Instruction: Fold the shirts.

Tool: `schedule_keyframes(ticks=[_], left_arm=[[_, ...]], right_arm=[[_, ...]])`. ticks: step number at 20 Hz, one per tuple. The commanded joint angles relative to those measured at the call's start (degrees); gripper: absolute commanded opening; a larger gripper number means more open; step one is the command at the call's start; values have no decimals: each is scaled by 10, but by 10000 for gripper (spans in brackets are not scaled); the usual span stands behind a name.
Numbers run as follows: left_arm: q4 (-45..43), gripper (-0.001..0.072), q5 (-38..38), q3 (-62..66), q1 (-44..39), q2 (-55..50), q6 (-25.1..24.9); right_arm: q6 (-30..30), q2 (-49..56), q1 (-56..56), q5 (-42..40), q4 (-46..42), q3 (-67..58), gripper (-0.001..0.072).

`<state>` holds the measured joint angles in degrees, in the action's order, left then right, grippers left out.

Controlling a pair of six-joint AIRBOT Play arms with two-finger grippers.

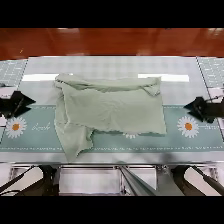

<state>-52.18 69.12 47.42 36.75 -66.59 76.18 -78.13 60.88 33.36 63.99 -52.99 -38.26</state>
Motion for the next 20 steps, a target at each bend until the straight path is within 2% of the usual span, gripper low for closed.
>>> schedule_keyframes(ticks=[1,6,10,16,17,18,19,20], left_arm=[[61,504,18,-106,36,8,-42],[59,504,3,-111,25,-51,-53],[60,504,-8,-111,-30,-103,-66],[60,503,-43,-108,-88,-127,-65],[60,456,-41,-105,-96,-127,-65],[60,216,-39,-102,-102,-127,-65],[60,19,-35,-96,-106,-126,-68],[59,16,-24,-88,-108,-126,-70]], right_arm=[[74,-44,21,-23,65,137,412],[96,-44,21,-3,78,139,411],[107,-44,21,-4,96,139,411],[110,-44,21,-9,96,139,411],[110,-44,21,-13,96,139,411],[110,-44,21,-16,96,139,411],[110,-44,21,-17,94,139,411],[109,-44,22,-17,88,139,411]])
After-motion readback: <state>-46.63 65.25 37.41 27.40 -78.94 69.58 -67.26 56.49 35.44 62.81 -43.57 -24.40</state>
